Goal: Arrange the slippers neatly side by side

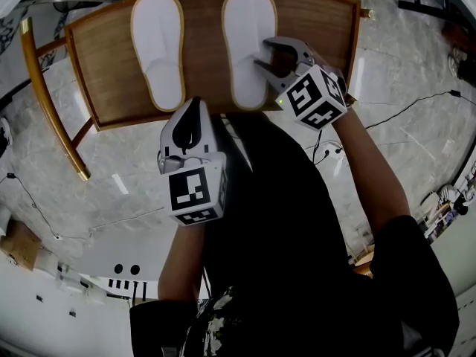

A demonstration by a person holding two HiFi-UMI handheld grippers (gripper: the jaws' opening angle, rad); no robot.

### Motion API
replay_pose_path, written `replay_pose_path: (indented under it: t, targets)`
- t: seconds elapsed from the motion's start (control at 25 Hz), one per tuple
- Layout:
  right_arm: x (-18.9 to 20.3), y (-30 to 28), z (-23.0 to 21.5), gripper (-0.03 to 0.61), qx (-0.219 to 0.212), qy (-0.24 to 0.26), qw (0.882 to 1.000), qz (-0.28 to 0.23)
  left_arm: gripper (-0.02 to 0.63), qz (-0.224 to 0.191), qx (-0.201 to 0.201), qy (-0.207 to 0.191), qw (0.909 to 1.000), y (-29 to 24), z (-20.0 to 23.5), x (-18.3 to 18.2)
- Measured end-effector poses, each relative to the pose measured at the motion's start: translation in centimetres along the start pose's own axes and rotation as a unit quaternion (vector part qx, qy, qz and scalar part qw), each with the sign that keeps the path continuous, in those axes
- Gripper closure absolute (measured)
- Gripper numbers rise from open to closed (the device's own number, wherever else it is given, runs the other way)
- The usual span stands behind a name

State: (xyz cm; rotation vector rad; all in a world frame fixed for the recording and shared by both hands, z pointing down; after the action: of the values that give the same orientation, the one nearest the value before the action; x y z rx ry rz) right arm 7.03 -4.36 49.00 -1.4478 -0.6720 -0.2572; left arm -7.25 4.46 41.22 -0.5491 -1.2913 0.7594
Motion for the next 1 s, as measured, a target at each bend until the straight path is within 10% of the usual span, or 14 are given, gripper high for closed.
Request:
replay_pose_path:
  t: [1.0]
  targets:
    - [-3.9, -3.3, 1.0, 0.41, -0.006, 0.003, 0.994, 0.111, 0.612, -0.005, -0.022, 0.02, 0.9995, 0.8, 2.6, 0.8]
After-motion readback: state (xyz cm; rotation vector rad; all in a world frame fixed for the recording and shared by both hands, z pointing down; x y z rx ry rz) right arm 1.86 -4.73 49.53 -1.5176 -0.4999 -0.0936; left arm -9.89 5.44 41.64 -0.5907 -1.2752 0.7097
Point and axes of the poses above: the fingertips, and each gripper's own axes: y backward along the fingers, z to its left, x out of its underside, the point moved 4 cm from there along y, backward along the fingers, and after that the axes turned 2 degrees about -x, right-handed, at the moved point
